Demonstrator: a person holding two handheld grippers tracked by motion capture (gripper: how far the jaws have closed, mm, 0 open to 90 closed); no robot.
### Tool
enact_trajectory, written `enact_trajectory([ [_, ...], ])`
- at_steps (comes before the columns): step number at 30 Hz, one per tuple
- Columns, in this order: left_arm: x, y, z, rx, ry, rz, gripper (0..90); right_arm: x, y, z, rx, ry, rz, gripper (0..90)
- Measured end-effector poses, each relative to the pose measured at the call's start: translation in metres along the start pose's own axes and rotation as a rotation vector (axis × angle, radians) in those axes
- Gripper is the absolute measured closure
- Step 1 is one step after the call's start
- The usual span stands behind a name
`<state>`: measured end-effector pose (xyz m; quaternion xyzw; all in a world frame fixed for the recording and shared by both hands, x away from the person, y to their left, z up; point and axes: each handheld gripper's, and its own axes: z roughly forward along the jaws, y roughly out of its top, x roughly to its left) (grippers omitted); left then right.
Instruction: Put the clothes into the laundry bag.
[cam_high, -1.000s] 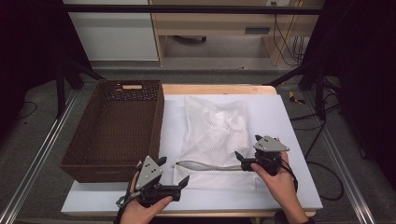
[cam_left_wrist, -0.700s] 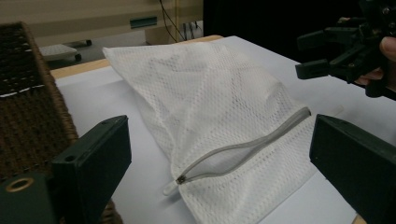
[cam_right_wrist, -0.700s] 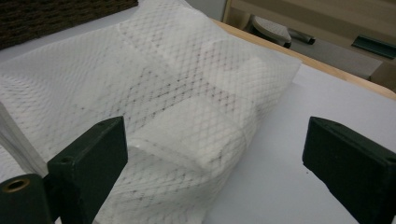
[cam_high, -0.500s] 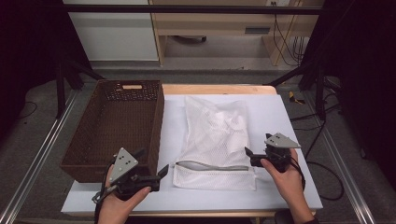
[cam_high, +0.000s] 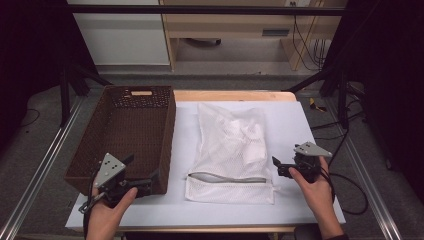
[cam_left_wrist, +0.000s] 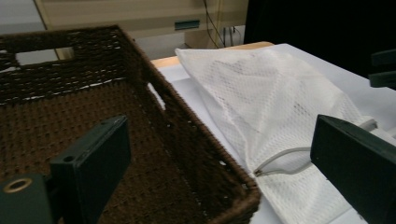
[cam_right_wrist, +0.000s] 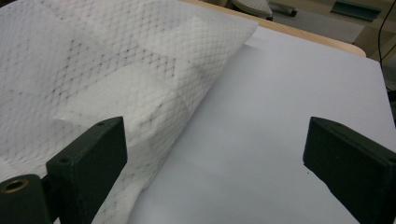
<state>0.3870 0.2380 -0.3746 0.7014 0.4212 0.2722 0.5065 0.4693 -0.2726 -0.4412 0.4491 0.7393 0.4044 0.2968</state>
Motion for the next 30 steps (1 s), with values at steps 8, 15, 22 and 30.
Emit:
enact_trajectory([
  [8, 0.015, -0.004, -0.004, -0.011, 0.065, 0.004, 5.2, -0.011, -0.006, 0.0, 0.008, -0.017, 0.028, 6.9],
  [15, 0.029, -0.007, -0.011, -0.037, 0.114, -0.005, 5.2, -0.021, -0.012, 0.0, 0.04, -0.037, 0.047, 7.1],
  [22, 0.043, -0.013, -0.015, -0.047, 0.212, -0.045, 5.5, -0.03, -0.02, 0.004, 0.096, -0.094, 0.081, 7.8],
  [30, 0.054, -0.02, -0.017, -0.032, 0.29, -0.074, 5.8, -0.035, -0.025, 0.005, 0.124, -0.119, 0.117, 7.5],
])
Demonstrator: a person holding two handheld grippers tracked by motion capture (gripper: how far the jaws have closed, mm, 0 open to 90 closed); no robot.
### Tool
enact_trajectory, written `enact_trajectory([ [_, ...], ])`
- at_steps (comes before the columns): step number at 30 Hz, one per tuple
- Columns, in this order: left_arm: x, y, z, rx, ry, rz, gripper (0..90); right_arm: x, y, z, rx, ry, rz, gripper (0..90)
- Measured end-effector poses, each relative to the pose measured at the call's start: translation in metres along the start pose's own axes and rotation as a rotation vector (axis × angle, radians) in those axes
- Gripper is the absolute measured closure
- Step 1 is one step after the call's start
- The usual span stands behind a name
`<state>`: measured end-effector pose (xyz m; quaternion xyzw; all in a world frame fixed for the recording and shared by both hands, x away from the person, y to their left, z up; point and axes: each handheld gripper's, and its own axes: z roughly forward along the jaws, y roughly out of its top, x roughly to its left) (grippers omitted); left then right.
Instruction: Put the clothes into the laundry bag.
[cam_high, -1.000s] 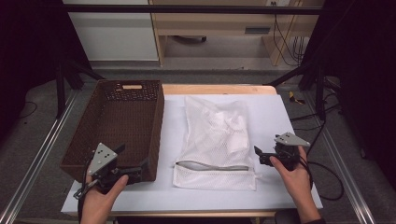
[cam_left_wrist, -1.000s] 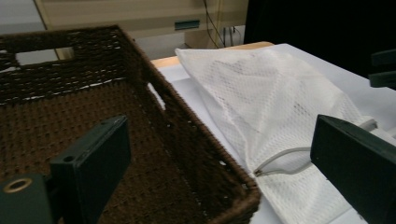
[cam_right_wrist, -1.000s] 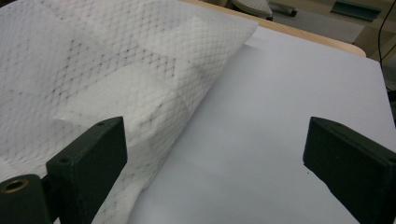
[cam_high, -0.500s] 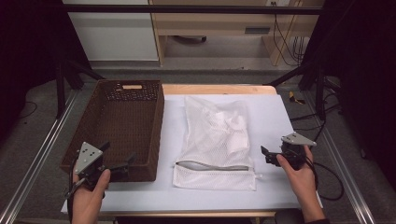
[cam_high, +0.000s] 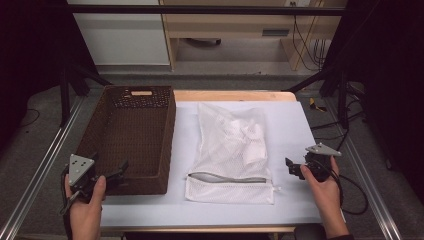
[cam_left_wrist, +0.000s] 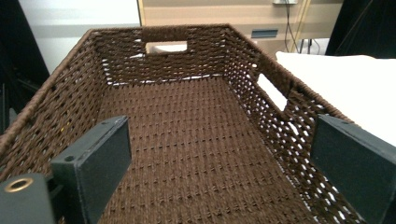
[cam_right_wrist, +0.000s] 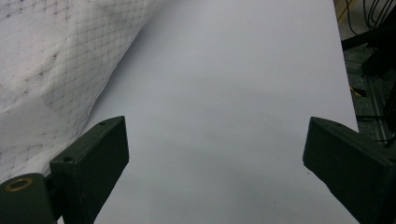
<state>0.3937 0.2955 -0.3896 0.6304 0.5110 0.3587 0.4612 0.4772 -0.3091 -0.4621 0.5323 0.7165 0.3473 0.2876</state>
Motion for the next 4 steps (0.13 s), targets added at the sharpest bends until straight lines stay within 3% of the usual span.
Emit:
enact_trajectory([
  [4, -0.002, -0.0006, 0.001, 0.007, -0.004, 0.012, 5.8, 0.0002, -0.0007, 0.0015, 0.011, -0.002, -0.005, 7.5],
])
